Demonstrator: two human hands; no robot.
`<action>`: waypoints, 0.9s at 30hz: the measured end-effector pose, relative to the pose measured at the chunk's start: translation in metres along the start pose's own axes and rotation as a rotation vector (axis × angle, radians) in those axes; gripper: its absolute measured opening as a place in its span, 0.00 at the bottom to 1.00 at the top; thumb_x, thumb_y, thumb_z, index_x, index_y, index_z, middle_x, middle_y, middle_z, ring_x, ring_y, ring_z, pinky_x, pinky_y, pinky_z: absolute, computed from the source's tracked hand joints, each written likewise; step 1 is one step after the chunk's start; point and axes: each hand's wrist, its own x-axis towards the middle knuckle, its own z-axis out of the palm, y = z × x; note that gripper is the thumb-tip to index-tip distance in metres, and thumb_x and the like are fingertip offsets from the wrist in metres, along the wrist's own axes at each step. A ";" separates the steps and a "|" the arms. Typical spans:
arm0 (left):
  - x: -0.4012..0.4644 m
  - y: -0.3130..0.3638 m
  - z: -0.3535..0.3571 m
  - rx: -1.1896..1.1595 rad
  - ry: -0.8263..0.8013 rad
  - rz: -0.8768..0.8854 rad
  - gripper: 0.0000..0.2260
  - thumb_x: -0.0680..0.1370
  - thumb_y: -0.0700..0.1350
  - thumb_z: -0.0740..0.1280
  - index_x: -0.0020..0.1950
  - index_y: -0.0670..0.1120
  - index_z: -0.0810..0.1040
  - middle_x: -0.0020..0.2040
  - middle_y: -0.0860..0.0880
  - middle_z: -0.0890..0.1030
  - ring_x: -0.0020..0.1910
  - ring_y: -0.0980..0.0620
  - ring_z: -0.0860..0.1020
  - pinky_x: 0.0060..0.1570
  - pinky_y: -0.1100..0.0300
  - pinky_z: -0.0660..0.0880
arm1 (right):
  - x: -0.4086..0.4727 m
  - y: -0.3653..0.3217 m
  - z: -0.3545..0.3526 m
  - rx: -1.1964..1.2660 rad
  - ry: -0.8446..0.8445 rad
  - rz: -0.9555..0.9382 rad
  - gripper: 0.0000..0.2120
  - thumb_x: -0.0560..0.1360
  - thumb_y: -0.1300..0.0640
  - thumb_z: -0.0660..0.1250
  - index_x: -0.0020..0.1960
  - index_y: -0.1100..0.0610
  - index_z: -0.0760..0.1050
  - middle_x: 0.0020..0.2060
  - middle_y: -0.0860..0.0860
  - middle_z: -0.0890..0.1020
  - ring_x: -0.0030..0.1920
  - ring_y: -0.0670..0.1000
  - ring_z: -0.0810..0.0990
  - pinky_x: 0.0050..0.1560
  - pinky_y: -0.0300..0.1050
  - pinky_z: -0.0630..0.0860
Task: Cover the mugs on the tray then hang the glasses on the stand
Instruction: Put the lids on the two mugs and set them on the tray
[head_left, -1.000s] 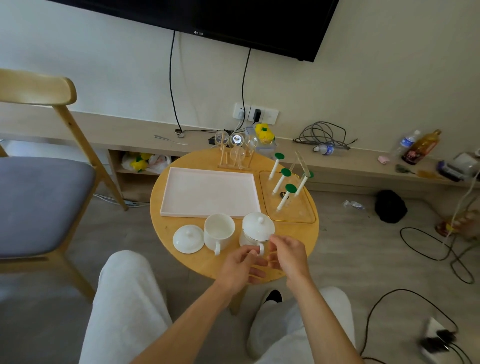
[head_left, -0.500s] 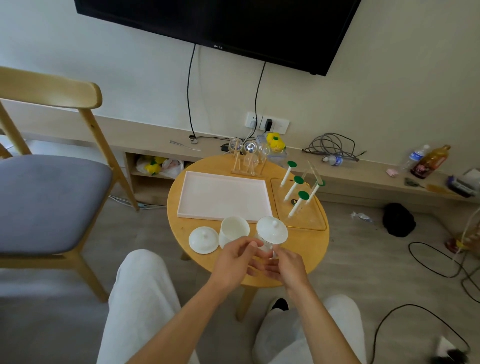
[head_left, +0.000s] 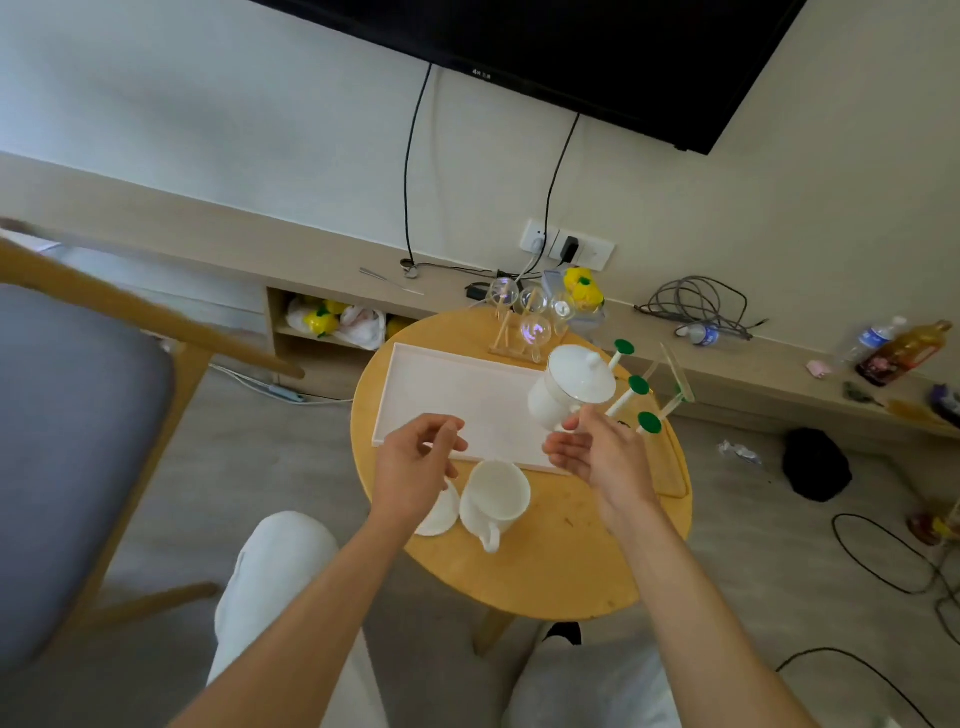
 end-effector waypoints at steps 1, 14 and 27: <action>0.010 -0.006 -0.004 0.032 0.034 -0.013 0.07 0.82 0.46 0.66 0.54 0.51 0.84 0.41 0.54 0.86 0.34 0.52 0.82 0.35 0.57 0.79 | 0.011 -0.004 0.012 0.010 -0.008 0.009 0.13 0.84 0.56 0.63 0.46 0.64 0.78 0.37 0.62 0.86 0.36 0.56 0.87 0.39 0.47 0.84; 0.094 -0.065 -0.038 0.479 0.179 -0.172 0.14 0.83 0.47 0.66 0.68 0.54 0.79 0.66 0.51 0.75 0.57 0.48 0.79 0.58 0.53 0.79 | 0.101 0.012 0.168 0.032 -0.157 0.180 0.07 0.79 0.61 0.63 0.49 0.63 0.79 0.39 0.61 0.86 0.36 0.55 0.88 0.41 0.46 0.85; 0.103 -0.075 -0.037 0.586 0.199 -0.150 0.15 0.83 0.43 0.66 0.69 0.51 0.79 0.62 0.52 0.78 0.55 0.51 0.80 0.51 0.58 0.80 | 0.107 0.044 0.210 -0.029 -0.118 0.174 0.10 0.81 0.59 0.61 0.50 0.62 0.80 0.42 0.62 0.87 0.39 0.56 0.88 0.44 0.48 0.87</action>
